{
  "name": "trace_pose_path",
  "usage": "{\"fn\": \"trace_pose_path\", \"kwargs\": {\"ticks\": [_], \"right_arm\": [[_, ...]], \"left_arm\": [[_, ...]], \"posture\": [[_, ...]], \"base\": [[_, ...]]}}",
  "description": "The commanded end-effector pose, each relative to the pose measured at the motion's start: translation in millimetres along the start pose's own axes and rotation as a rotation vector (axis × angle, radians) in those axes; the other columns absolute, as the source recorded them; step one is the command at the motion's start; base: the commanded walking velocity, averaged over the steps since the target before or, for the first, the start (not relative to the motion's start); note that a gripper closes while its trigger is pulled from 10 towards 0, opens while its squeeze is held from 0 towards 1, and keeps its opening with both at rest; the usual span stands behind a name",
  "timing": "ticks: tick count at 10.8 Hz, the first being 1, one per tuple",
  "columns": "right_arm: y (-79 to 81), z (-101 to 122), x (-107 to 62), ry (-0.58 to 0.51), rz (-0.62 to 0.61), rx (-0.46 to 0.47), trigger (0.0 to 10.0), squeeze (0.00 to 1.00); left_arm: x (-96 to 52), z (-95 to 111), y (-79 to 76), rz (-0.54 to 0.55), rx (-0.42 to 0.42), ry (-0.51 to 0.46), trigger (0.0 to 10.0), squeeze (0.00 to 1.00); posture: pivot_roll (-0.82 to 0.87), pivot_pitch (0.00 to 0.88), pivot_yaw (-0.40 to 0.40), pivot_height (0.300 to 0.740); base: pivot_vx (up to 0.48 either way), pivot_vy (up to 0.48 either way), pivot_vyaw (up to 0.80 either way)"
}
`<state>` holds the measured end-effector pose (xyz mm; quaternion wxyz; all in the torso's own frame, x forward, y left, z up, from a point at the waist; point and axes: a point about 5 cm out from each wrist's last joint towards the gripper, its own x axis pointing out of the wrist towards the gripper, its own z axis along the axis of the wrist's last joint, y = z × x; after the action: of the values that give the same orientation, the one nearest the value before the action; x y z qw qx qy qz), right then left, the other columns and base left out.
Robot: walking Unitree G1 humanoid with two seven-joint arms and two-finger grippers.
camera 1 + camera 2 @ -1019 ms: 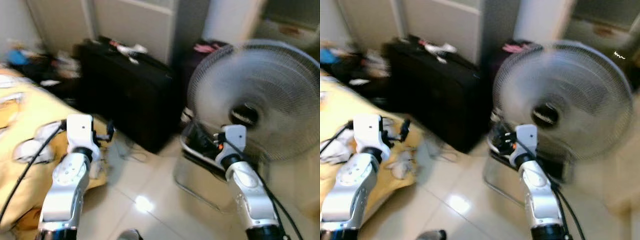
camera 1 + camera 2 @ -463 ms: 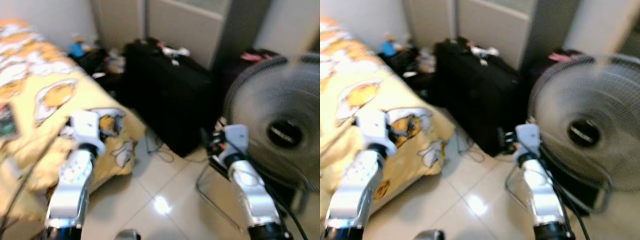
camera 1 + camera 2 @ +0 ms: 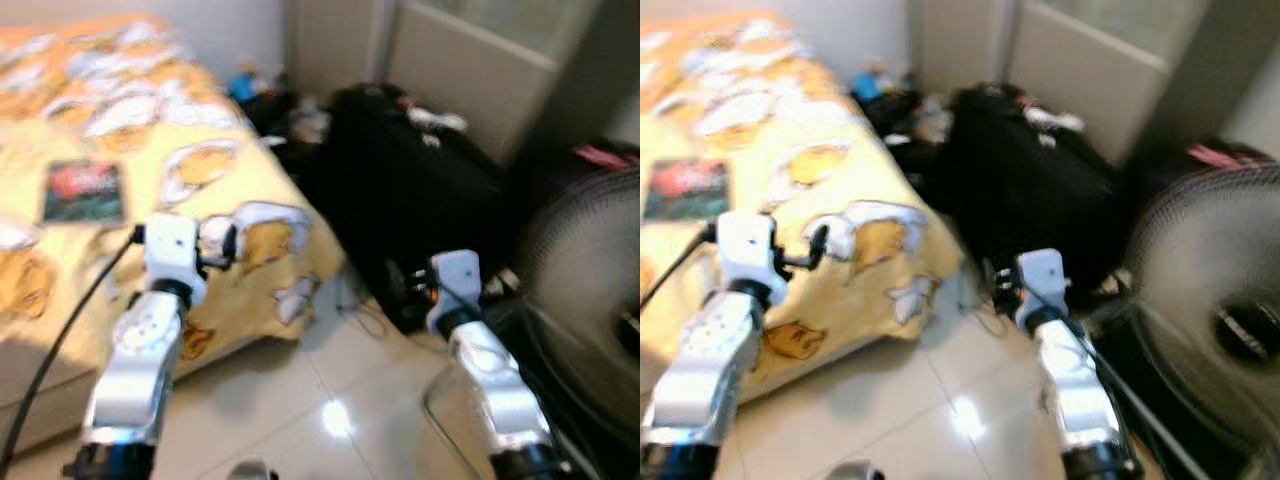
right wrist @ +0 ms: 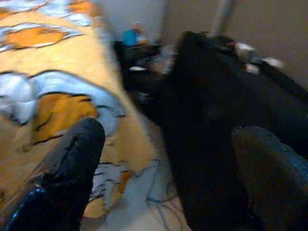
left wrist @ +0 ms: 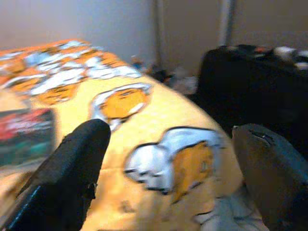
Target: Clean up the room
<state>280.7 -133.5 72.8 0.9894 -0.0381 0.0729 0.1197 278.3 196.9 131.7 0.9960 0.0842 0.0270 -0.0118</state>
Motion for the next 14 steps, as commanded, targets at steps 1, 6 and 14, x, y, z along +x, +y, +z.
{"fn": "trace_pose_path", "kwargs": {"ticks": [1,6,14], "right_arm": [[-5.9,-2.2,-1.8,0.015,-0.001,0.007,10.0,1.00],[-13.3,0.1,-1.0,-0.040,-0.062,-0.045,10.0,1.00],[-11.4,-6.0,2.0,0.027,-0.020,0.060,10.0,0.00]], "left_arm": [[1.8,3.7,-6.1,-0.023,-0.001,-0.011,10.0,0.00],[1.7,3.2,-9.6,-0.040,-0.002,-0.010,10.0,0.00],[3.3,2.4,-8.0,-0.037,-0.007,-0.010,10.0,0.00]], "posture": [[-0.03,0.000,-0.059,0.740],[-0.04,0.000,-0.050,0.740],[-0.04,0.000,-0.034,0.740]], "base": [[0.345,0.000,0.80],[0.347,0.000,0.55],[0.344,0.000,0.00]]}}
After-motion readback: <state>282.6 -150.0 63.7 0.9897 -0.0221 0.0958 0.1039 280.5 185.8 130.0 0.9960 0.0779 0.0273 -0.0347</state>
